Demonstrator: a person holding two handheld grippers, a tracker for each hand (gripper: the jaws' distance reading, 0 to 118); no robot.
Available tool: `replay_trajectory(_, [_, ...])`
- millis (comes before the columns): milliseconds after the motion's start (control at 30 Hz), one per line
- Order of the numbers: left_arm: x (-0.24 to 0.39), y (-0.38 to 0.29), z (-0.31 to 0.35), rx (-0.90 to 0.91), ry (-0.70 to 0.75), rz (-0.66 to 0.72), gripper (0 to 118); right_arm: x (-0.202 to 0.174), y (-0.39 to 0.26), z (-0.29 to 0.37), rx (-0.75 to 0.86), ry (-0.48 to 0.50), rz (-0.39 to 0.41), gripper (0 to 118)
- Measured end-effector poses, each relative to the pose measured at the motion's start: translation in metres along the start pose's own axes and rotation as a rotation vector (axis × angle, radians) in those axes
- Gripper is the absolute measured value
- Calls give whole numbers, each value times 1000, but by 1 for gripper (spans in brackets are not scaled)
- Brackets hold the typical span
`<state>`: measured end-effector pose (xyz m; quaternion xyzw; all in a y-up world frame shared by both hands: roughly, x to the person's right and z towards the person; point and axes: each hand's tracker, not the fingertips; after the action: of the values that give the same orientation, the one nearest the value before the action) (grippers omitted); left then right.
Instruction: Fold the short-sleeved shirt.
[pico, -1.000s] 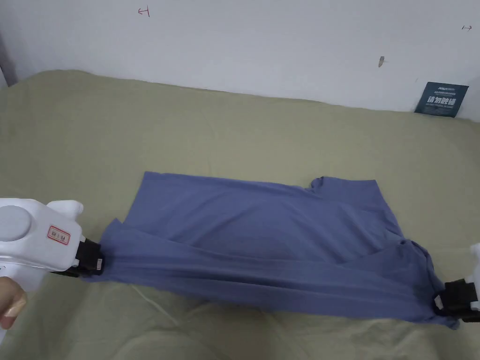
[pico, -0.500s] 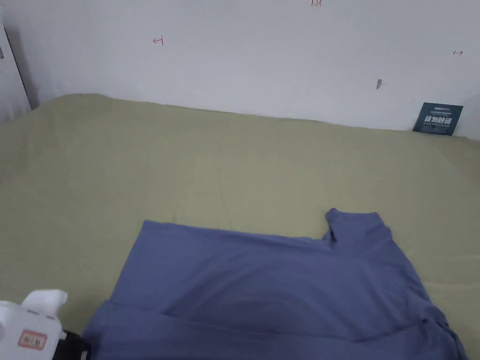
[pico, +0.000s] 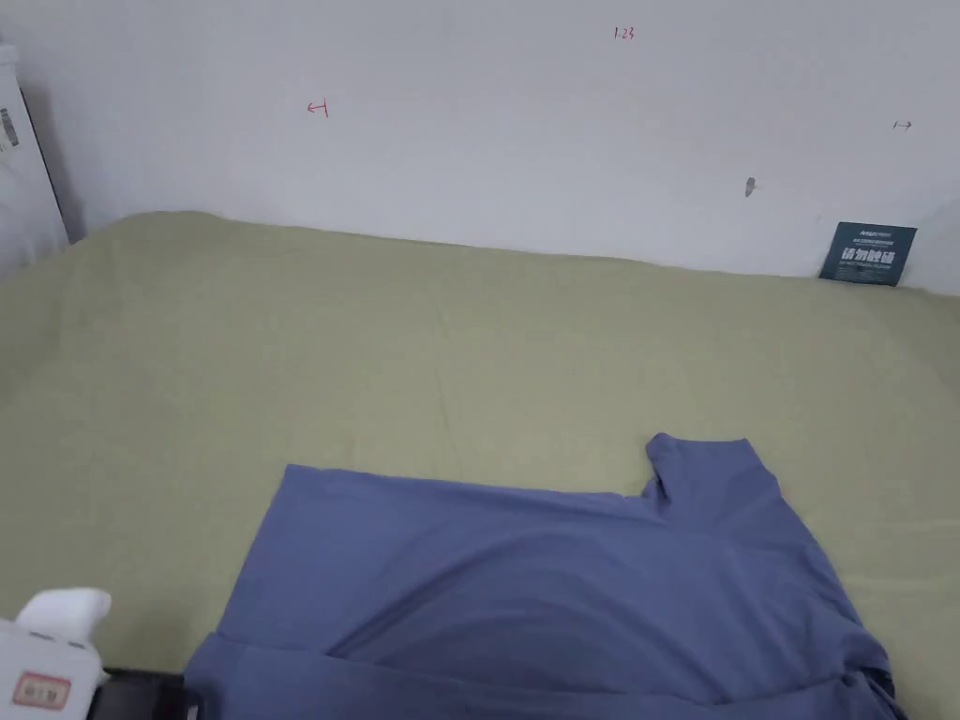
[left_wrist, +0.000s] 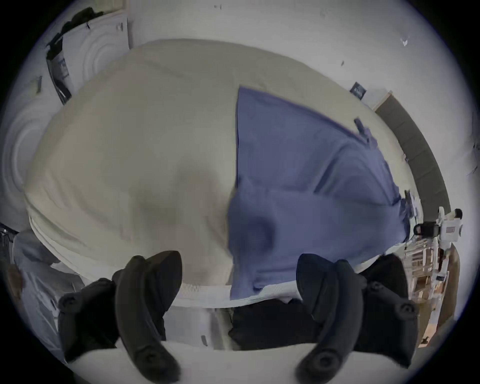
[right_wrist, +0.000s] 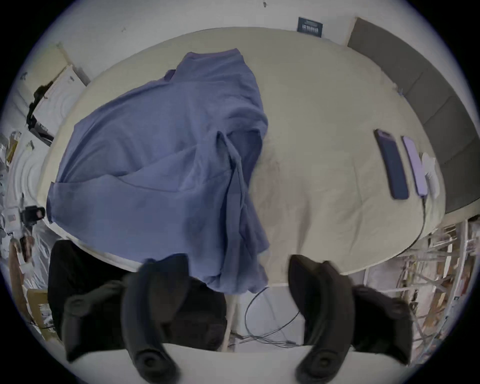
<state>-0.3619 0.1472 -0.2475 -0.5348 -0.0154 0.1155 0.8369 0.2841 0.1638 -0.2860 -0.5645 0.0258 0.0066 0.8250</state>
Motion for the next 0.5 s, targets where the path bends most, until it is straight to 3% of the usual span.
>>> replay_trajectory(133, [27, 29, 28, 95, 12, 11, 96, -17, 25, 21, 73, 25, -8, 81])
replay_trajectory(167, [32, 35, 30, 106, 5, 6, 92, -20, 29, 22, 81, 35, -2, 70])
replay_trajectory(200, [40, 40, 30, 138, 2, -6, 79, -26, 35, 22, 93, 27, 10, 48])
replay_trajectory(233, [48, 48, 28, 139, 5, -15, 50, -32, 42, 18, 97, 18, 21, 11])
replay_trajectory(267, [53, 56, 22, 130, 4, -13, 2, -35, 49, 16, 93, -13, 39, 0])
replay_trajectory(500, [76, 128, -24, 113, 23, -60, 0, -48, 88, 0, 109, 47, 24, 0])
